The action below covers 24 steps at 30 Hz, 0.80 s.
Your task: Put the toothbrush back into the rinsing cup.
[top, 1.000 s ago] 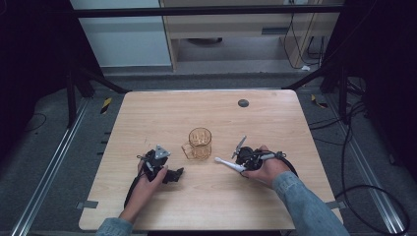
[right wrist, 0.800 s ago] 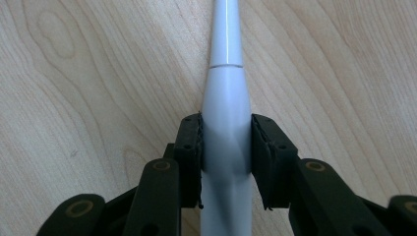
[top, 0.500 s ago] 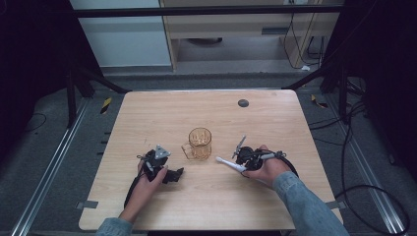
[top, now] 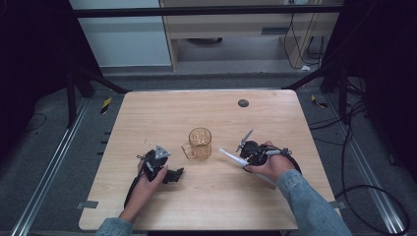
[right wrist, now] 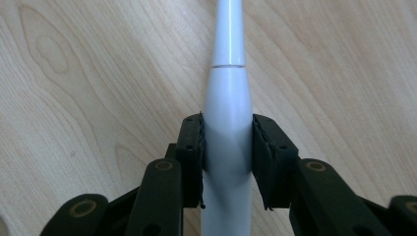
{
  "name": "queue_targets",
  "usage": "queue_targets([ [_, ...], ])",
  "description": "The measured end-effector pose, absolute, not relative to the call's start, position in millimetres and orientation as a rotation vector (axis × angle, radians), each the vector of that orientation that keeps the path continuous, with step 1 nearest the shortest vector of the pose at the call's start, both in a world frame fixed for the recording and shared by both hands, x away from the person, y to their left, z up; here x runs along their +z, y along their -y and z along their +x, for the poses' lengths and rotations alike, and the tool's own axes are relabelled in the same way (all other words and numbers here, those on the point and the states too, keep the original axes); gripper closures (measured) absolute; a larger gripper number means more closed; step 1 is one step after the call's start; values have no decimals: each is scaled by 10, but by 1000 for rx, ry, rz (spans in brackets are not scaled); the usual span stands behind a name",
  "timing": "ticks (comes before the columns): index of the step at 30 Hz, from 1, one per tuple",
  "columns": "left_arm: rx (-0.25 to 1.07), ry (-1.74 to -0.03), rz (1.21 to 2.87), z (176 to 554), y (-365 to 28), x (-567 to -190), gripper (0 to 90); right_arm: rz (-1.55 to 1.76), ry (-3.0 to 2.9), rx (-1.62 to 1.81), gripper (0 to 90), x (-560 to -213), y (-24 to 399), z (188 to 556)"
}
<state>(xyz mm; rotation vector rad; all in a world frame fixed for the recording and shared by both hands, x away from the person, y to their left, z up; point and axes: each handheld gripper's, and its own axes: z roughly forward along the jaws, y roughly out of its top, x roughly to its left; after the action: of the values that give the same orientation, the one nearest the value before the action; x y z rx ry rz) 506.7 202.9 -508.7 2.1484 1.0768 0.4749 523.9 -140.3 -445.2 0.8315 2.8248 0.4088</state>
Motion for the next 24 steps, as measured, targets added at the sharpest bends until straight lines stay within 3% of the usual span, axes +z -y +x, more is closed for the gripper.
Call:
queue_targets([
  [24, 475, -1077, 2149, 5066, -2029, -5087, 0, 936, -2683, 559, 669, -4229, 1478, 5330],
])
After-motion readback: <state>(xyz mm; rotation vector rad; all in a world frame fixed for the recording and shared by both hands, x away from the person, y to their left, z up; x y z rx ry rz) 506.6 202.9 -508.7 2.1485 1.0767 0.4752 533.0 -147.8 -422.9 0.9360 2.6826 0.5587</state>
